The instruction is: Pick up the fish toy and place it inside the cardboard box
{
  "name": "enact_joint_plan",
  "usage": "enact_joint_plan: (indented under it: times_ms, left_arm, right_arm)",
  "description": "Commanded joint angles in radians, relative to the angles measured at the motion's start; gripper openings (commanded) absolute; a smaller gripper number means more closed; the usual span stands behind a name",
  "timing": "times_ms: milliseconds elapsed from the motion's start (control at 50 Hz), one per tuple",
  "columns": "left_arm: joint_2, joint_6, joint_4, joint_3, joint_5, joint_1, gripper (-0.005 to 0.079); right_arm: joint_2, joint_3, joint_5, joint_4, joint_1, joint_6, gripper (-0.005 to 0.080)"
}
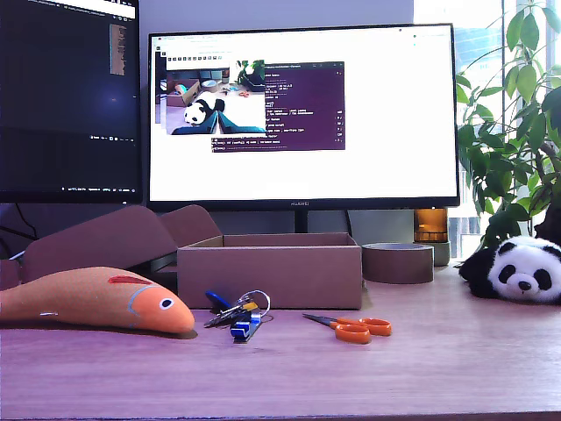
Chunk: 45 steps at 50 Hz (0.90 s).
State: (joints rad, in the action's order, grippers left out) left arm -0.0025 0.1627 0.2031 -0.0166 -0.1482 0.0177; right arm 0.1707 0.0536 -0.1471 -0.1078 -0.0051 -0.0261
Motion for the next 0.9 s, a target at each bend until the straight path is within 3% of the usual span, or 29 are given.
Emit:
enact_joint_plan:
  times_ms: [0, 300, 440, 620, 880]
  left_arm:
    - [0.002, 0.002, -0.063, -0.007, 0.0, 0.001, -0.0012]
    - [0.002, 0.002, -0.07, -0.007, -0.001, 0.001, -0.0012]
    - [0.002, 0.002, -0.118, -0.007, -0.023, 0.002, -0.0012]
    - [0.002, -0.008, -0.187, -0.014, -0.137, 0.016, -0.0012]
    - [0.003, -0.018, -0.196, -0.064, -0.166, 0.069, -0.0014]
  right_arm:
    - [-0.001, -0.013, 0.0, -0.023, 0.003, 0.002, -0.0012]
    - [-0.001, -0.013, -0.01, -0.019, 0.003, 0.002, -0.0012]
    - [-0.001, -0.013, -0.113, -0.001, 0.003, 0.003, -0.0012]
    - [-0.001, -0.013, -0.263, -0.002, 0.016, 0.047, -0.0012]
    - [-0.001, -0.013, -0.341, -0.001, 0.061, 0.064, -0.0012]
